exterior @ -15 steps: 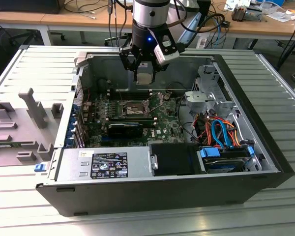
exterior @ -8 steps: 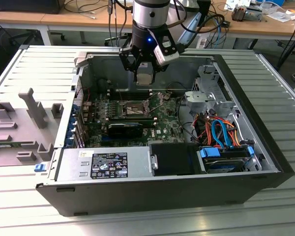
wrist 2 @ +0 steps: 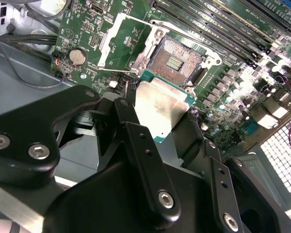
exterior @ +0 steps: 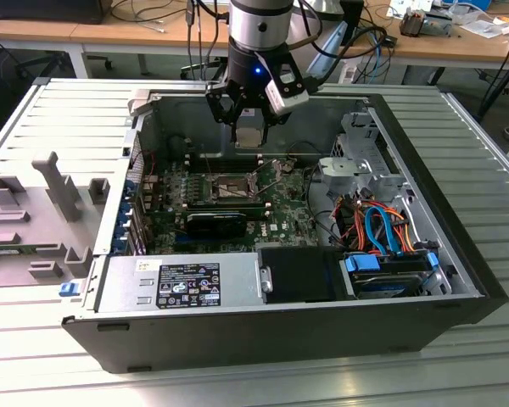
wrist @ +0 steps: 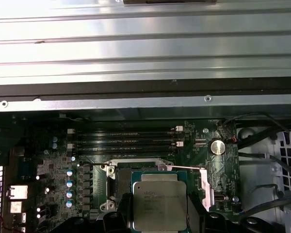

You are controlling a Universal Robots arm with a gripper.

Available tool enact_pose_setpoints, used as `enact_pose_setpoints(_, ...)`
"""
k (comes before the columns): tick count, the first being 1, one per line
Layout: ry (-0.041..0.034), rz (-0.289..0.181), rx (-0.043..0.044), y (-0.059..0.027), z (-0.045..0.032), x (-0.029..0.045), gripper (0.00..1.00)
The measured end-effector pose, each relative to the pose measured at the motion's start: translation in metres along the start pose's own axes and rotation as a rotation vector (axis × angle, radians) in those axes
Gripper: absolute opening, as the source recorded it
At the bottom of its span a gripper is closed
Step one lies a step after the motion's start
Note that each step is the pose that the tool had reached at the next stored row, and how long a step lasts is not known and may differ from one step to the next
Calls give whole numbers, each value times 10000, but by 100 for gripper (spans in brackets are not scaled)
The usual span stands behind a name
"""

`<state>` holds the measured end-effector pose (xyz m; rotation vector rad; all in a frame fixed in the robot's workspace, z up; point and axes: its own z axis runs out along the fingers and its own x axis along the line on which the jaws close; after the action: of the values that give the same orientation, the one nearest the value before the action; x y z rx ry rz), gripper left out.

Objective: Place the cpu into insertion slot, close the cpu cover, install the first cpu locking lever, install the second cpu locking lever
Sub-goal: 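Place the cpu into insertion slot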

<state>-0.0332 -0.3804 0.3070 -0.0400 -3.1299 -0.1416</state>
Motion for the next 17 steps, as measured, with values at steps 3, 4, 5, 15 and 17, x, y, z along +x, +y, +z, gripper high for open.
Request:
enact_pose_setpoints(3,0,0,0,-2,10,0,54)
enact_pose_setpoints(4,1,1,1,-2,12,0,54)
enact_pose_setpoints(5,1,0,2,-2,12,0,54)
enact_pose_setpoints(15,-1,6,1,-2,13,0,54)
enact_pose_setpoints(17,-5,56,-1,-2,14,-1,54)
